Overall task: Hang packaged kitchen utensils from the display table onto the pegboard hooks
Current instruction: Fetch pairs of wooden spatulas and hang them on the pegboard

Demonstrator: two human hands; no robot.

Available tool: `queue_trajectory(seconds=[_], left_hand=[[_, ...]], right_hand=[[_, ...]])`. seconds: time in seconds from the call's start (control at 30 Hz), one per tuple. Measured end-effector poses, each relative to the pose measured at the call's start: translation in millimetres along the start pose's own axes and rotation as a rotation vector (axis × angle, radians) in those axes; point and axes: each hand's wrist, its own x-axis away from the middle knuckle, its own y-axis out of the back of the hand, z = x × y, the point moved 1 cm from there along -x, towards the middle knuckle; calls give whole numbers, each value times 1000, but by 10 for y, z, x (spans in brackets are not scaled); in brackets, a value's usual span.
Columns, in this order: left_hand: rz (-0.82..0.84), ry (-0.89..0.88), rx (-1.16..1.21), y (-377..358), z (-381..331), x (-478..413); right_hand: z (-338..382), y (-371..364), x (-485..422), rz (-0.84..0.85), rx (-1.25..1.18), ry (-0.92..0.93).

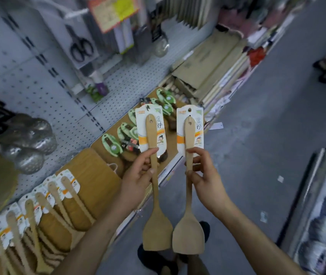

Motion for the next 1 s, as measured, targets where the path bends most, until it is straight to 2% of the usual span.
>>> queue_trajectory(seconds=[0.17,0.57,0.8,1.0], left_hand=[[38,-74,-39,-539,-667,-330],[7,-379,-38,-1752,-2501,-1375],[44,-487,18,-2429,-3183,-2264],[61,-502,56,-3004,-3597,-3228]], right_hand=[[317,743,-70,-132,-47,52],[1329,2789,-764,-203,0,332],[1579,3666,-1408,-290,11,430],[1595,4344,-2167,-351,15,415]])
